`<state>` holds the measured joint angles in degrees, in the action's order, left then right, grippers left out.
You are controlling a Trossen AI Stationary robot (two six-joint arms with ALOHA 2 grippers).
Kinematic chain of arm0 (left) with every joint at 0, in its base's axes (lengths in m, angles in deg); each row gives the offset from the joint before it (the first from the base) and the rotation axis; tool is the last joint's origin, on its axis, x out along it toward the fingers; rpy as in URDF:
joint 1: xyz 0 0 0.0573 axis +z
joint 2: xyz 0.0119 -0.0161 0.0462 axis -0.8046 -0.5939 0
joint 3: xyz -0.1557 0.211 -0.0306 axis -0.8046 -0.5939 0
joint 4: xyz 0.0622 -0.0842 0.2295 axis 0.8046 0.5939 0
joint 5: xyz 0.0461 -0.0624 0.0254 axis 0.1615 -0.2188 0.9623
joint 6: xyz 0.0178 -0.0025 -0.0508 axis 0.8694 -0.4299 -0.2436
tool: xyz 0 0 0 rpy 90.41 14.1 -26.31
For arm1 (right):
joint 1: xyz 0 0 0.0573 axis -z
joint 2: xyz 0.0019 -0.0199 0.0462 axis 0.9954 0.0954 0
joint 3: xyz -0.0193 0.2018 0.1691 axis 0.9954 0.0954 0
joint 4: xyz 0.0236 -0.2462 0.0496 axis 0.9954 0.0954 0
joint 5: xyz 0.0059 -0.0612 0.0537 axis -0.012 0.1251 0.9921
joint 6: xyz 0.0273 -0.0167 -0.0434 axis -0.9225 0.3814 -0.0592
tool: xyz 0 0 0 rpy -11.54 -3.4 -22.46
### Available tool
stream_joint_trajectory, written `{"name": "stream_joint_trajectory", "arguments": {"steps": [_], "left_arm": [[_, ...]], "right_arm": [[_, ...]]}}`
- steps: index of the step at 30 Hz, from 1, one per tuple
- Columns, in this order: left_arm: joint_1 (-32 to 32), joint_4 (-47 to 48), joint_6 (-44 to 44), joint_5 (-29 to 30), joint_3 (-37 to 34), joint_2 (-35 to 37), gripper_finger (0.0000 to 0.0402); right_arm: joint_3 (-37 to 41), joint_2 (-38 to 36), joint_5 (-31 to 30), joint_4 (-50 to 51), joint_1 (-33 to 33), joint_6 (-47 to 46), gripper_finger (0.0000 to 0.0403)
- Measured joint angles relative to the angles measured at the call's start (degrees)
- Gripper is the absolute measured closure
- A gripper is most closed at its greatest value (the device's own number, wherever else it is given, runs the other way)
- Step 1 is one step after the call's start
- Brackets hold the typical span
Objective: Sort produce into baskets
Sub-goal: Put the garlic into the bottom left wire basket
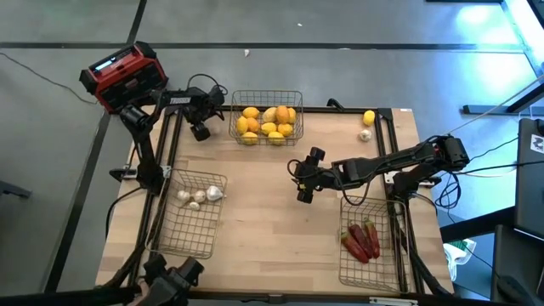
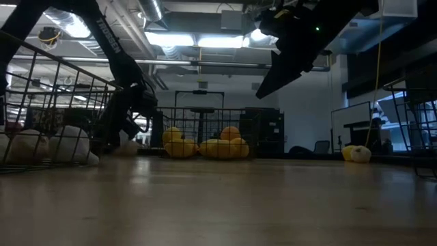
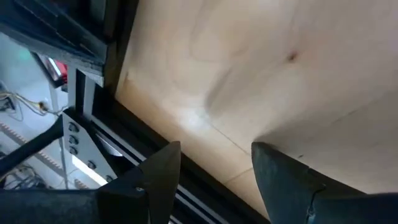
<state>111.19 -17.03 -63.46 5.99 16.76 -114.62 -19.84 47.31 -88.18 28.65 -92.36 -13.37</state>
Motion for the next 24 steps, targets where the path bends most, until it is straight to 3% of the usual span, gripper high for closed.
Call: {"name": "stream_joint_trajectory", "arguments": {"steps": [8, 17, 21, 24], "left_arm": [[-2.1, 1.8, -0.2, -0.9, 0.0, 3.9, 0.0204], [-5.2, 2.4, 1.5, -13.4, 0.0, 14.8, 0.0204], [-5.7, 1.7, 2.3, -20.3, 0.0, 16.1, 0.0204], [-5.8, -0.5, -2.7, -27.3, -0.1, 16.2, 0.0204]], "right_arm": [[0.0, 0.0, 0.0, 0.0, 0.0, 0.0, 0.015], [0.0, 0.0, 0.0, 0.0, 0.0, 0.0, 0.015], [0.0, 0.0, 0.0, 0.0, 0.0, -0.1, 0.015], [0.0, 0.0, 0.0, 0.0, 0.0, -0.4, 0.015]]}}
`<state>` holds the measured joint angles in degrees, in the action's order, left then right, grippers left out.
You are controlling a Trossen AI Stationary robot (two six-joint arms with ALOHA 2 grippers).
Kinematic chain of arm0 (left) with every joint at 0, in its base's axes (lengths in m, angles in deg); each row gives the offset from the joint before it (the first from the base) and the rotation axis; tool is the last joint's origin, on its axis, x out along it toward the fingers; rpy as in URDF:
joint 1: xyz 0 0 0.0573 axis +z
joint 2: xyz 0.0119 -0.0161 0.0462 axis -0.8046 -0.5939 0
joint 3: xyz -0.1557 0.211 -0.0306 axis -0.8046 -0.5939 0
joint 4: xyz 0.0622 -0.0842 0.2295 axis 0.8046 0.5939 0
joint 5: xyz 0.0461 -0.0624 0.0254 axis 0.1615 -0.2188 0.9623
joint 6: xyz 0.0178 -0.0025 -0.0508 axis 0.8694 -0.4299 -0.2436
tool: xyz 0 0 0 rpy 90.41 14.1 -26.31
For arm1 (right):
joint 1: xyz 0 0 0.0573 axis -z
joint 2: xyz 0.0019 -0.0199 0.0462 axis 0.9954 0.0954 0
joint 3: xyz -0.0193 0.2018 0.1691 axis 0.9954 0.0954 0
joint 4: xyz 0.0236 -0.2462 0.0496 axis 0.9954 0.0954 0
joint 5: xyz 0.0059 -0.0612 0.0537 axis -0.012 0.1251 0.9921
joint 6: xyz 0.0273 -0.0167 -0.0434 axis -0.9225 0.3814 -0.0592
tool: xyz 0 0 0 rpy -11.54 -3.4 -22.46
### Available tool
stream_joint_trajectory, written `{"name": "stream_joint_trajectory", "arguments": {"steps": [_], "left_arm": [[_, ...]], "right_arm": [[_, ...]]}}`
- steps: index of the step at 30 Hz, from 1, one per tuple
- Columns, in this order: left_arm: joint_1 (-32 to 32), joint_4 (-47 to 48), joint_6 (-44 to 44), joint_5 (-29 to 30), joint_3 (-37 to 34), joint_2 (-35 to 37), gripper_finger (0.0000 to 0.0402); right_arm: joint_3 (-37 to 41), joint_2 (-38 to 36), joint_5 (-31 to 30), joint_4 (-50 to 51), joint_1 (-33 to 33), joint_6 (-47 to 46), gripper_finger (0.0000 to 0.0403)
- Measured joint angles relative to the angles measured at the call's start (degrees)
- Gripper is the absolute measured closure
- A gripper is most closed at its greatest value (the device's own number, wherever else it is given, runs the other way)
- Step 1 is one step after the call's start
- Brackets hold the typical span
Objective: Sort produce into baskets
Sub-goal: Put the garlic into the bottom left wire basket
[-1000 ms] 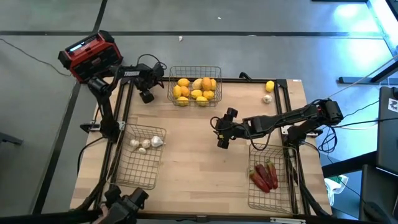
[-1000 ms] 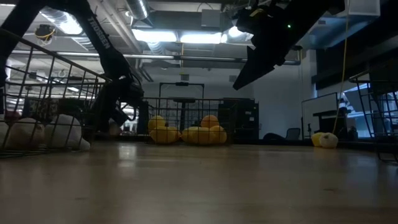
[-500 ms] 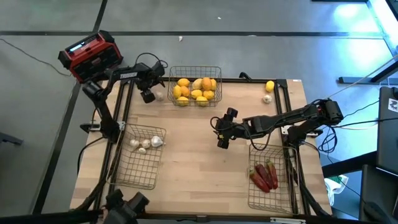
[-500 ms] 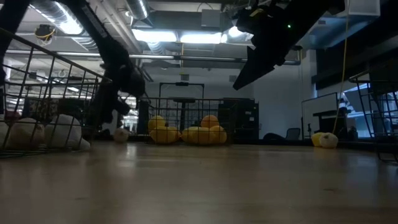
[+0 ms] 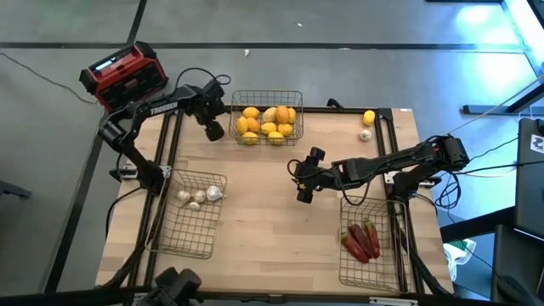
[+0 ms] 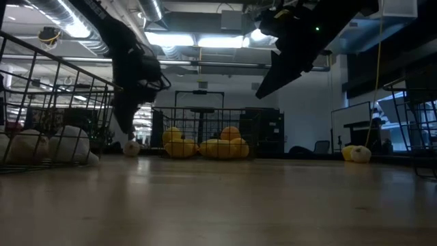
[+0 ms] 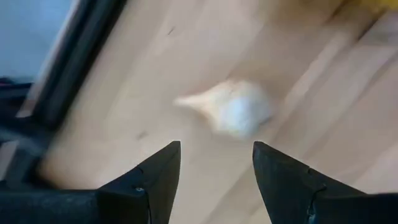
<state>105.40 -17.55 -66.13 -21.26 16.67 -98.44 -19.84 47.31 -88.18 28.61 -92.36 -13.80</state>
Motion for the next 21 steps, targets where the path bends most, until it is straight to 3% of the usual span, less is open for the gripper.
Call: {"name": "stream_joint_trajectory", "arguments": {"steps": [2, 10, 21], "left_arm": [[0.0, -2.2, -4.5, -2.4, -0.5, 0.0, 0.0204], [-0.3, -10.8, -18.7, -2.5, -4.4, 0.0, 0.0204], [-0.8, -14.2, -21.7, -4.0, -7.4, 0.2, 0.0204]], "right_arm": [[0.0, 0.0, 0.0, 0.0, 0.0, -0.3, 0.015], [0.0, 0.0, 0.0, 0.0, 0.0, -0.3, 0.015], [0.0, 0.0, 0.0, 0.0, 0.0, -0.4, 0.015]]}}
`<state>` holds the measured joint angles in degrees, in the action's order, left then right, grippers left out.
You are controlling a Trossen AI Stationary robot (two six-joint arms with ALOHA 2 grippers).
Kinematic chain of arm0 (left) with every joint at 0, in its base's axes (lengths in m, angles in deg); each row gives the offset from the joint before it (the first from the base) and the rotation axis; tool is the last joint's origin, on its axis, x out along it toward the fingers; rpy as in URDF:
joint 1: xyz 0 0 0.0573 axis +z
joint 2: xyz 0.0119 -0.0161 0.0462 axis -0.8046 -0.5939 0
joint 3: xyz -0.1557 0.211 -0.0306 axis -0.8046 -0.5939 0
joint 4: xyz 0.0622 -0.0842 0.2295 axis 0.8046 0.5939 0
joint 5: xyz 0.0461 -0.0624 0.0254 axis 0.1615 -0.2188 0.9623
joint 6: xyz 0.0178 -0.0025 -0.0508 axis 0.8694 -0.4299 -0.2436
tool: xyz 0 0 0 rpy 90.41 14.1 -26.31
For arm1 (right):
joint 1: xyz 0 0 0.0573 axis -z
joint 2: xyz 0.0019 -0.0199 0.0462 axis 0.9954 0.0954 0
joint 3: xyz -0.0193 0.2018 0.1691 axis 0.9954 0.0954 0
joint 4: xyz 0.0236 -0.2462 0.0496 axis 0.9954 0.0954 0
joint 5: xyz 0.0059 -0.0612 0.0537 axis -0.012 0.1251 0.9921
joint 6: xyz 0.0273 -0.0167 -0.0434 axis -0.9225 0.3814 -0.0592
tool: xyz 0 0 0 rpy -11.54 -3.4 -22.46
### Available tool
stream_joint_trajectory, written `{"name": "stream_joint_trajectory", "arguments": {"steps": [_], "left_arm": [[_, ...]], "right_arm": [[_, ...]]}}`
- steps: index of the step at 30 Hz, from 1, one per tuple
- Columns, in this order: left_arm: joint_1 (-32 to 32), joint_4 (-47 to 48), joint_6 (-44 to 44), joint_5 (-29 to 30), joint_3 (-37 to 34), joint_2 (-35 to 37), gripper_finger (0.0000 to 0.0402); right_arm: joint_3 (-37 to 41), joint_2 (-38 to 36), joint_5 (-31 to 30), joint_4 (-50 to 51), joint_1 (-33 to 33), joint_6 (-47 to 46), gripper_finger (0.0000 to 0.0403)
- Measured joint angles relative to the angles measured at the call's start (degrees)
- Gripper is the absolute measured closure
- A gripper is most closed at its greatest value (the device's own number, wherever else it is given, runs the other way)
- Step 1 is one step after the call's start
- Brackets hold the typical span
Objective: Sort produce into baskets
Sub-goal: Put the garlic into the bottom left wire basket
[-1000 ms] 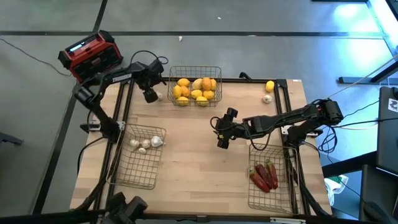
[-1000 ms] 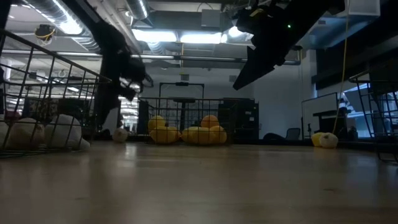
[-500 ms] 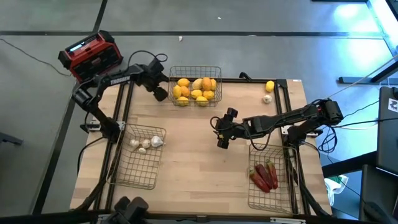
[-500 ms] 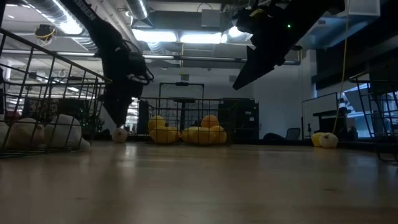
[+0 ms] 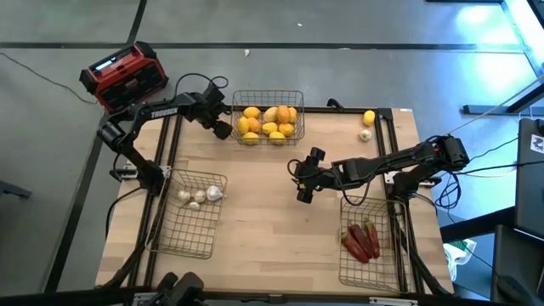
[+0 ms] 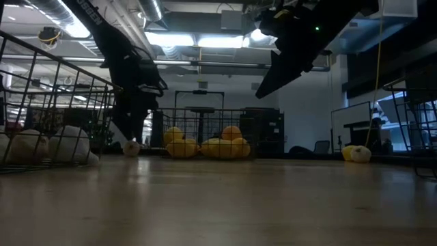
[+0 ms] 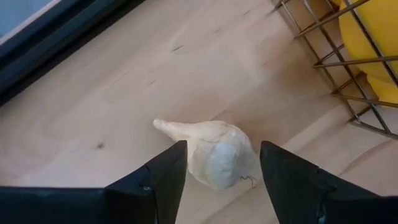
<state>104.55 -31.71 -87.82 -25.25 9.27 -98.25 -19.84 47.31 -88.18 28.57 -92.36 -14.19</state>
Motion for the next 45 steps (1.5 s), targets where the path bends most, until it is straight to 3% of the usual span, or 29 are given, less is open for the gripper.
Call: {"name": "stream_joint_trajectory", "arguments": {"steps": [5, 15, 30, 45], "left_arm": [[0.0, -0.3, 1.5, 0.1, 0.0, 0.0, 0.0196], [1.0, 0.8, 3.8, -0.7, -0.1, -0.2, 0.0133], [0.9, 0.9, 16.5, 0.0, -1.0, 4.4, 0.0137], [-0.1, -8.8, 18.0, -0.5, -8.3, 3.6, 0.0137]], "right_arm": [[0.0, 0.0, 0.0, 0.0, 0.0, -0.1, 0.015], [0.0, 0.0, 0.0, 0.0, 0.0, -0.4, 0.015], [0.0, 0.0, 0.0, 0.0, 0.0, 0.0, 0.015], [0.0, 0.0, 0.0, -1.5, 0.0, 0.3, 0.015]]}}
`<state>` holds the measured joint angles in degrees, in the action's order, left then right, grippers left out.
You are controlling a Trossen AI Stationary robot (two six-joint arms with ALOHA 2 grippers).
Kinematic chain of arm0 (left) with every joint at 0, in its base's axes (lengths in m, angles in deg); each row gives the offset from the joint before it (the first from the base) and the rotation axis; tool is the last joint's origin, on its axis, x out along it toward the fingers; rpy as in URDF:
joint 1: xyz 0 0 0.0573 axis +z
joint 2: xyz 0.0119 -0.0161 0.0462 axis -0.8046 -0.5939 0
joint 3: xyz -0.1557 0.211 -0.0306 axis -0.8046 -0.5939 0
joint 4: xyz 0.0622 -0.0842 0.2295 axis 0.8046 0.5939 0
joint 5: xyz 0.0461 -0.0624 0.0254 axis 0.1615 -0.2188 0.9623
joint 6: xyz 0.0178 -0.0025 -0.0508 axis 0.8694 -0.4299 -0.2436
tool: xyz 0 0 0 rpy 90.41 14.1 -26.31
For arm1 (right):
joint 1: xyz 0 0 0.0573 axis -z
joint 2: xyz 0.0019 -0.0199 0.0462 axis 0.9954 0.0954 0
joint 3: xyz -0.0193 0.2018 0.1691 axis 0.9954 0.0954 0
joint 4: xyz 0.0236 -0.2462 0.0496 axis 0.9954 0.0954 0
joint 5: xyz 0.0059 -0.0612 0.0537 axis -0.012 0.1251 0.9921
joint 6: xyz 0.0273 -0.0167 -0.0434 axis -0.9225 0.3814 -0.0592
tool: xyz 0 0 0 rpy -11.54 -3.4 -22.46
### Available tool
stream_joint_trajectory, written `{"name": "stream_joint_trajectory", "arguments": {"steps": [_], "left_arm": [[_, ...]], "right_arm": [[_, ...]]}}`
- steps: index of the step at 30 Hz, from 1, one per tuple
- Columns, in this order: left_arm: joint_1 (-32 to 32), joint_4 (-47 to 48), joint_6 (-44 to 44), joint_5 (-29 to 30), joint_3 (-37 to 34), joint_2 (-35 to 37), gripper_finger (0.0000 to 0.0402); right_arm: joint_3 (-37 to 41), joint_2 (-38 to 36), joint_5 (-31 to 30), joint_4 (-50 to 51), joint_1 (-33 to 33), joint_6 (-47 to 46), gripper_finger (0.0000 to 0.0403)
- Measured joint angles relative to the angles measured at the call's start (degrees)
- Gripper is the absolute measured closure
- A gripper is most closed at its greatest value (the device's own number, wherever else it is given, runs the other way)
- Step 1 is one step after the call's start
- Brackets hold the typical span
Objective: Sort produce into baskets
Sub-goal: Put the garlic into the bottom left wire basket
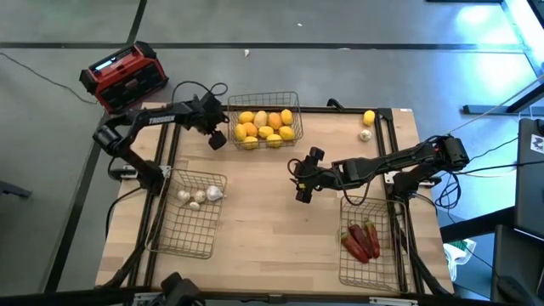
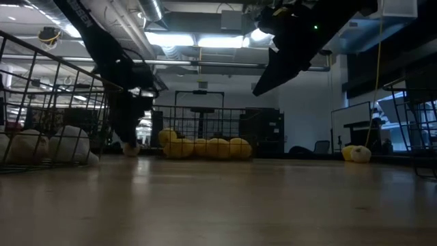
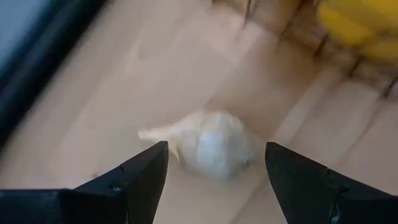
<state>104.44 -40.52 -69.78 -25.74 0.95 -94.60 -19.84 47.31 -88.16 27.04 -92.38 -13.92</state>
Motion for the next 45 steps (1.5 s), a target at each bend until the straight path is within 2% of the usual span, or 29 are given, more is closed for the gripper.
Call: {"name": "stream_joint_trajectory", "arguments": {"steps": [12, 23, 28, 32, 40, 45], "left_arm": [[0.0, -3.4, 0.2, 1.1, -0.2, -4.5, 0.0145], [0.0, -3.9, 0.5, 1.1, -0.2, -4.5, 0.0257], [0.0, -3.9, 0.2, 1.1, -0.2, -4.5, 0.0277], [0.0, -3.7, 0.7, 1.1, -0.2, -4.5, 0.0269], [0.0, -0.4, 1.8, 1.1, 0.6, -4.3, 0.0194], [0.0, 2.9, 1.9, 1.0, 2.1, -1.2, 0.0167]], "right_arm": [[0.0, 0.0, 0.0, -0.2, 0.0, 0.0, 0.015], [0.0, 0.0, 0.0, -0.2, 0.0, 0.0, 0.015], [0.0, 0.0, 0.0, -0.2, 0.0, 0.0, 0.015], [0.0, 0.0, 0.0, -0.2, 0.0, 0.1, 0.015], [0.0, 0.0, 0.0, -0.2, 0.0, 0.1, 0.015], [0.0, 0.0, 0.0, -0.2, 0.0, 0.1, 0.015]]}}
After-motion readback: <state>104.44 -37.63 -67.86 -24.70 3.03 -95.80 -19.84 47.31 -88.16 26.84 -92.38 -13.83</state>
